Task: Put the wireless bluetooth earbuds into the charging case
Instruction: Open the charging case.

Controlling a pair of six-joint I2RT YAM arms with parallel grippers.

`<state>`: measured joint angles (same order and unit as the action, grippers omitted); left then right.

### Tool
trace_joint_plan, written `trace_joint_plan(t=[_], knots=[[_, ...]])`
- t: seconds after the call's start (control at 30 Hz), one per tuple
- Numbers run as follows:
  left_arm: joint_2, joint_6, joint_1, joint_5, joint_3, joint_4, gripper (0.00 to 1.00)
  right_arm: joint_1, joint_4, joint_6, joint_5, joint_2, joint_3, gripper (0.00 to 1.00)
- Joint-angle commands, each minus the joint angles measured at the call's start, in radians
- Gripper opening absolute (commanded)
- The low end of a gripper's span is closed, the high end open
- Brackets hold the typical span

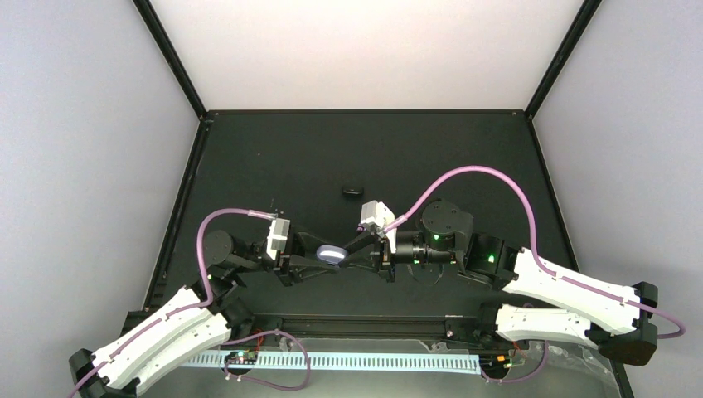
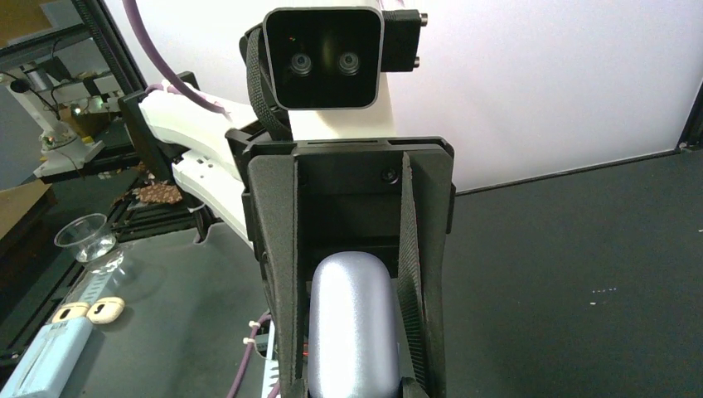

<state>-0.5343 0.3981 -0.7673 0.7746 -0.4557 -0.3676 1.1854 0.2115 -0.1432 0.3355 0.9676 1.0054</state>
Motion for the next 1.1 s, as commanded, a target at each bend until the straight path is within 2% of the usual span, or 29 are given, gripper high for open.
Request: trace_joint_plan(t=[0.0, 0.27, 0.47, 0.57, 0.7, 0.83, 0.93, 1.07], knots=[[-0.009, -0.002, -0.003, 0.014, -0.011, -0.024, 0.42, 0.006, -0.035, 0.001, -0.001, -0.013, -0.005, 0.01], [-0.008, -0.005, -0.003, 0.020, -0.009, -0.033, 0.24, 0.006, -0.035, 0.001, 0.000, -0.014, -0.008, 0.01], [-0.002, -0.019, -0.003, 0.021, -0.010, -0.029, 0.02, 0.006, -0.031, 0.005, -0.002, -0.021, -0.012, 0.04], [0.005, -0.028, -0.003, 0.014, -0.011, -0.025, 0.02, 0.006, -0.029, 0.005, -0.010, -0.029, -0.010, 0.14], [0.011, -0.044, -0.003, 0.011, -0.012, -0.021, 0.02, 0.005, -0.036, -0.005, -0.031, -0.038, -0.007, 0.35], [0.011, -0.059, -0.003, 0.010, -0.014, -0.010, 0.02, 0.006, -0.057, -0.021, -0.056, -0.047, -0.006, 0.49], [0.011, -0.066, -0.003, 0.014, -0.015, -0.006, 0.02, 0.006, -0.064, -0.023, -0.066, -0.041, 0.000, 0.57], [0.011, -0.065, -0.003, 0.019, -0.018, -0.006, 0.02, 0.006, -0.045, -0.015, -0.048, -0.012, 0.021, 0.63]])
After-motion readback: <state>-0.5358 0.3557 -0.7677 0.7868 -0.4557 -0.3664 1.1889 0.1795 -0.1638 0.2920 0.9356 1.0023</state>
